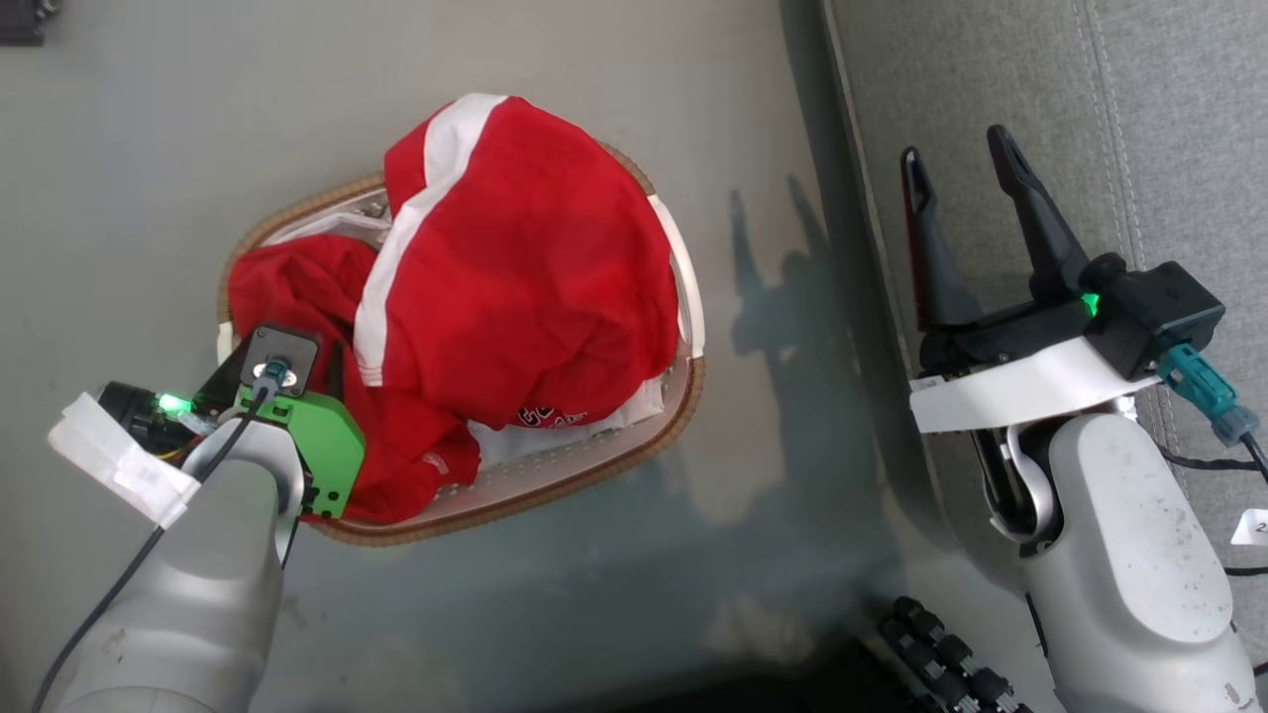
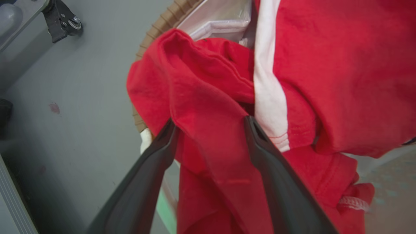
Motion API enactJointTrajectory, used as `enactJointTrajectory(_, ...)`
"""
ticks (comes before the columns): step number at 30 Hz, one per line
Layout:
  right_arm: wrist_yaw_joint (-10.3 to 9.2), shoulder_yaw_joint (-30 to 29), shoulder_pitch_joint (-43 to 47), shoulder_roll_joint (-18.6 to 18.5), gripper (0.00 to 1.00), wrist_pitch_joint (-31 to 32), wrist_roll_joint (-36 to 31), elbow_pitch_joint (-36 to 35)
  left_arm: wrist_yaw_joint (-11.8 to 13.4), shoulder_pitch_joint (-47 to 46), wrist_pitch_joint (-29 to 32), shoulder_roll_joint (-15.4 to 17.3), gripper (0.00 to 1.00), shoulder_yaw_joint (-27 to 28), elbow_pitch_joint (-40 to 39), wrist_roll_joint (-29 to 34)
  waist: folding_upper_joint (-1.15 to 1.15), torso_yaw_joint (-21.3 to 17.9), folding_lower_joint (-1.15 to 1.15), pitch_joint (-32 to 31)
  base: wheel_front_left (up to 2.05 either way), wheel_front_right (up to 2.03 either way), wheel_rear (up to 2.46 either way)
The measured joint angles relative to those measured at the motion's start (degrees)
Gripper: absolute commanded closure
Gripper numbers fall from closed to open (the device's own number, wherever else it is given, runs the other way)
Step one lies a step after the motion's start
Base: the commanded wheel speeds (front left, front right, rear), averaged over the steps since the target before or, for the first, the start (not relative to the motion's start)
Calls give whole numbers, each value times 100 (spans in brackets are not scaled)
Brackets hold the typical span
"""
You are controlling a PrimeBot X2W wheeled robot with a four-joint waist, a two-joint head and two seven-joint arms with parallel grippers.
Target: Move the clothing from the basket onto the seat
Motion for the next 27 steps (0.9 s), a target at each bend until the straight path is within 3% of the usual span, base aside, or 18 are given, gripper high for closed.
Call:
enactJointTrajectory(11, 0, 36, -105, -1, 0, 0, 118, -82, -11, -315, 3, 25, 0, -467, 324, 275, 0, -162, 0, 362, 0, 0, 0)
enactJointTrajectory(13, 0, 55, -113, 0, 0, 0, 152, -82, -18, -351, 82, 32, 17, -555, 353, 356, 0, -186, 0, 388, 0, 0, 0)
enactJointTrajectory(15, 0, 68, -122, -1, 0, 0, 170, -85, -59, -388, 170, 52, 52, -655, 374, 413, 0, -212, -1, 411, 0, 0, 0)
enactJointTrajectory(17, 0, 79, -142, -1, 0, 0, 205, -88, -56, -400, 198, 78, 71, -737, 390, 475, 0, -236, 0, 431, 0, 0, 0)
enactJointTrajectory(18, 0, 81, -151, 0, 0, 0, 215, -88, -38, -405, 244, 87, 100, -760, 402, 490, 0, -249, 0, 438, 0, 0, 0)
enactJointTrajectory(27, 0, 94, -151, 0, 0, 0, 214, 64, -68, -254, 143, 70, 100, -759, 449, 323, 0, -293, 0, 207, 0, 0, 0)
